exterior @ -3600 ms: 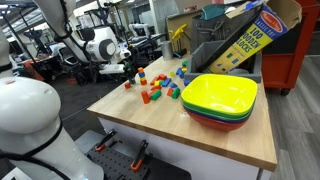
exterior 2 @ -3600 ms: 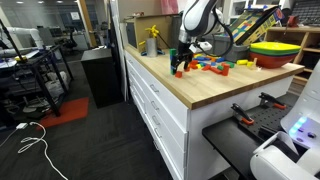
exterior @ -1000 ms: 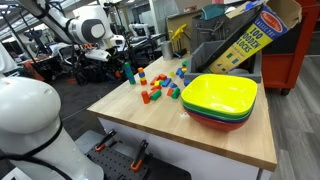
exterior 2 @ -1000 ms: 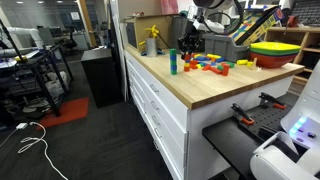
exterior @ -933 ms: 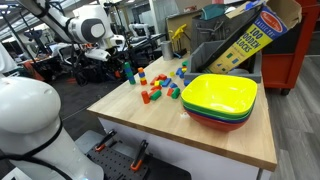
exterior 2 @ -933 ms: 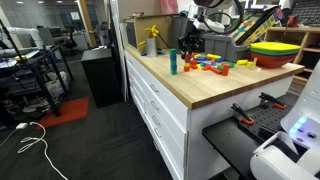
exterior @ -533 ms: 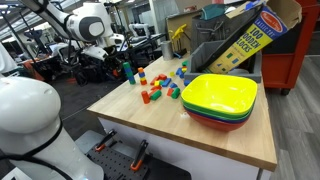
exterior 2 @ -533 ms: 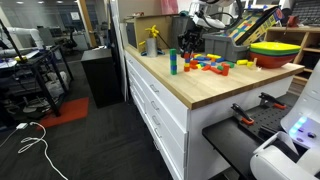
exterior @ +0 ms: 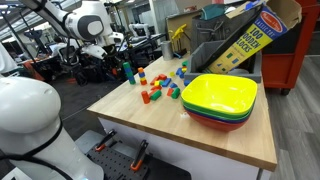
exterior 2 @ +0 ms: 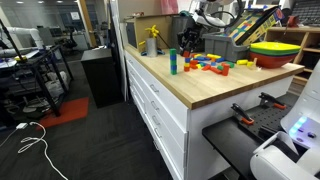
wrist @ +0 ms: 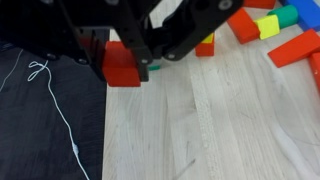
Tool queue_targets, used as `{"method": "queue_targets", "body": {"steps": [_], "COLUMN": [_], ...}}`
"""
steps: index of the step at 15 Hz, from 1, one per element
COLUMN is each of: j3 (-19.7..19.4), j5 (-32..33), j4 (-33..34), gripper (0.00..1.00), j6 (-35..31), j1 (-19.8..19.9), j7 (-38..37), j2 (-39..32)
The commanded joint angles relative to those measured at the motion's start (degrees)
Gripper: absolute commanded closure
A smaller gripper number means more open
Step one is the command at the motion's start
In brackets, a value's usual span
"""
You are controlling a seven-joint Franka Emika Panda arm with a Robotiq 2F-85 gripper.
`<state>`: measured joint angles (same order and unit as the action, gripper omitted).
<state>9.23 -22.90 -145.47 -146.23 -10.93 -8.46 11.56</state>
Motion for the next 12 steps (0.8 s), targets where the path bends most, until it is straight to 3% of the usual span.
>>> {"method": "queue_targets", "body": {"steps": [1, 2, 12], "j3": [-0.2, -0.3, 0.2], "j5": [0.2, 0.3, 16.4], "j4": [0.1, 0.3, 7.7], "gripper": [0.67, 0.92, 0.92], "j6": [0.2, 0.1, 3.1], "j1": [-0.2, -0.2, 4.1], "j7": [-0.2, 0.1, -3.7], "j2": [0.0, 0.2, -0.5]}}
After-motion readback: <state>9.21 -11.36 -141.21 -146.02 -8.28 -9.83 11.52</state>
